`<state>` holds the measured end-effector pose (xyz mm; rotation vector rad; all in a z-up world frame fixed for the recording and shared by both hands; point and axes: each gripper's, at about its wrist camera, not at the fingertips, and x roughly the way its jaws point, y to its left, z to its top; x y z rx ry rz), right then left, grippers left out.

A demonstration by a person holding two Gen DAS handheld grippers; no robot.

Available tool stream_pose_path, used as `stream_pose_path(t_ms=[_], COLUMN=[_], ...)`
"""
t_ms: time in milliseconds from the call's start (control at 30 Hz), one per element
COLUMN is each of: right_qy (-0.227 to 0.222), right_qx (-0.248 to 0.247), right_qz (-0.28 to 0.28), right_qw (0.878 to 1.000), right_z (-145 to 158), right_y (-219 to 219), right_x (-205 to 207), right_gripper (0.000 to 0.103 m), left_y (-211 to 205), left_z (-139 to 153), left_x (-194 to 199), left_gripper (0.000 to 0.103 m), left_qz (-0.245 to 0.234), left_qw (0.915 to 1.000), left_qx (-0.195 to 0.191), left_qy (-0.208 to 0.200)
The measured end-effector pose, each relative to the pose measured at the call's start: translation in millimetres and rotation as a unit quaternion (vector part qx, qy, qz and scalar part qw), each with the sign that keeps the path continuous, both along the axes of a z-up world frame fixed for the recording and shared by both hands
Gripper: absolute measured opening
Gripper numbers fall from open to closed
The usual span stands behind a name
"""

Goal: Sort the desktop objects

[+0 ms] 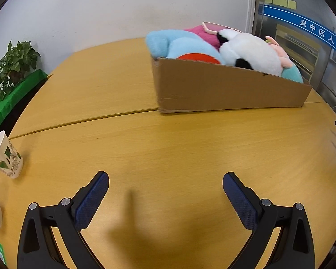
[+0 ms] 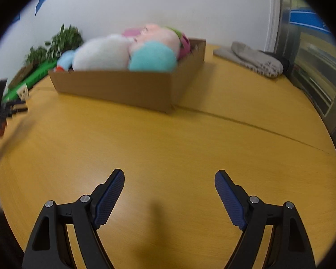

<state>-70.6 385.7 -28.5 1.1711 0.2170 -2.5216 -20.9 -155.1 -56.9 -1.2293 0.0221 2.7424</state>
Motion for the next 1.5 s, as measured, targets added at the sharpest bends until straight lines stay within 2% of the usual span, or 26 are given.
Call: stream_pose_path(t_ms=[67,200,367,400,433,1500], right_qy=[-0.009,-0.022,-0.028,-0.029,-0.032,-0.029], right_qx=[-0.004,-0.001,0.000,0.012,0.013,0.020], right_qz=[0.005,0.015,0.030,0.035,0.034,0.040], right_qw=[1.000,1.000,0.999,0.999,0.999,0.999], right_z=[-8,-25,-29,-31,-32,-38], right_y=[10,21,24,22,24,33], right_x=[-1,-4,-9,-12,-15,-30], right_gripper=[0.083,0.084,0.089,0.094,0.103,0.103], left_y=[-13,-13,-13,-13,-14,-37], left_z=[-11,-20,-21,-20,-20,-15], left_x=[-5,-12,-16,-18,-19,-18], left_gripper=[0.103,0.103,0.103,0.103,0.103,0.103], left_qz=[-0.013,-0.039,-0.055,-0.054,-0.053,-0.057], left_qw=[0.9998,0.9985,0.9974,0.9974,0.9975,0.9971], left_qx=[0.009,-0.012,-0.023,-0.022,-0.022,-0.022], left_qy=[-0.011,-0.036,-0.041,-0.042,-0.042,-0.045])
